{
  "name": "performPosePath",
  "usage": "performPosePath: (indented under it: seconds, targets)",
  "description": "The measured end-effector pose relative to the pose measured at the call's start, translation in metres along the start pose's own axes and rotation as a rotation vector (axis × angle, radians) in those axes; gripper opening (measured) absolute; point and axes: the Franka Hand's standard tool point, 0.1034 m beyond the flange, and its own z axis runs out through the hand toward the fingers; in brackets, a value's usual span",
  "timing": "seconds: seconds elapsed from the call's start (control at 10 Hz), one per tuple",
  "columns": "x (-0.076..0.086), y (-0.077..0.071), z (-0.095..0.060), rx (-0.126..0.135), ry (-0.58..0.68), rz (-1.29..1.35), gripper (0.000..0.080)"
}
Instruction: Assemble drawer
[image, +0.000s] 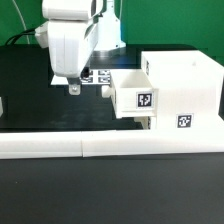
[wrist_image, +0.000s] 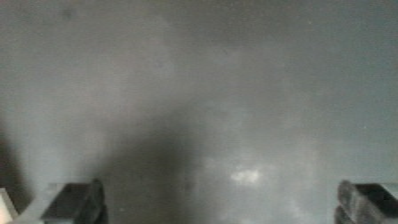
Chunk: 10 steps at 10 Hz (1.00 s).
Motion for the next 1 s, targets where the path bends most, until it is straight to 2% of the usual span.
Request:
performPosePath:
  seconds: [0.1, 0.3, 0.4, 0.5, 0.6, 0.8, 1.0]
  targets:
    - [-0.005, 0.003, 0.000, 0.004, -0.001, -0.135, 0.0648]
    - [-0.005, 0.013, -0.004, -0.008, 0.015, -0.296, 0.0648]
    - [-0.008, 0.014, -0.003, -0.009, 0.041, -0.302, 0.0648]
    - [-0.018, 0.010, -0.001, 0.007, 0.076, -0.301, 0.0648]
    - [-0.023, 0.010, -0.001, 0.008, 0.078, -0.291, 0.0648]
    - [-0.016, 0.009, 0.002, 0.030, 0.086, -0.281, 0.0648]
    - [0.000, 0.008, 0.001, 0.040, 0.101, -0.291, 0.0648]
